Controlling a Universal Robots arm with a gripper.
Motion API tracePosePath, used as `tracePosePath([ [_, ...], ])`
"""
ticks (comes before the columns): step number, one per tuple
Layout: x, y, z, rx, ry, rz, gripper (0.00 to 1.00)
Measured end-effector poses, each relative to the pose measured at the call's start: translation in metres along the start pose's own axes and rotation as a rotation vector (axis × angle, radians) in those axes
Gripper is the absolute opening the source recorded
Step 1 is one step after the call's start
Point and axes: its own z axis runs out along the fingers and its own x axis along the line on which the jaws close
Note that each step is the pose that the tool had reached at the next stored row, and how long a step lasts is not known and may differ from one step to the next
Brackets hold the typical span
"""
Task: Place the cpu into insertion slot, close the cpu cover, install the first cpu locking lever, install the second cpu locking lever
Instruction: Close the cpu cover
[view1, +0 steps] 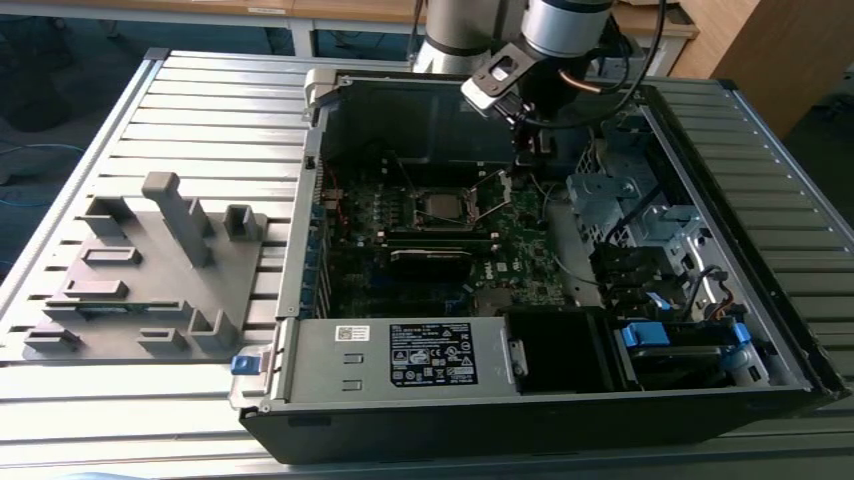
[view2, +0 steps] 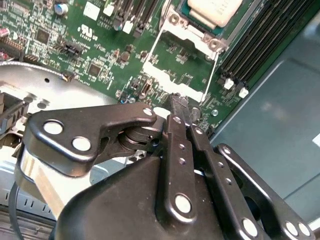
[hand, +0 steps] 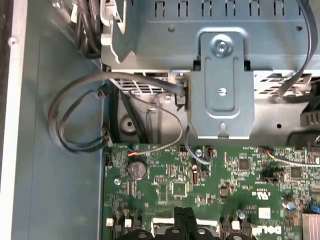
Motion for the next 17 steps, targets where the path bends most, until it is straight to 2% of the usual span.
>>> tracePosePath([
  [6,0.0005,0.0069,0.0002,0.0,0.0,0.0,0.1],
  [11,0.0004,0.0074,0.0005,-0.0001,0.0001,0.0,0.1],
  [17,0.0004,0.0076,0.0046,0.0,-0.0002,0.0,0.1],
])
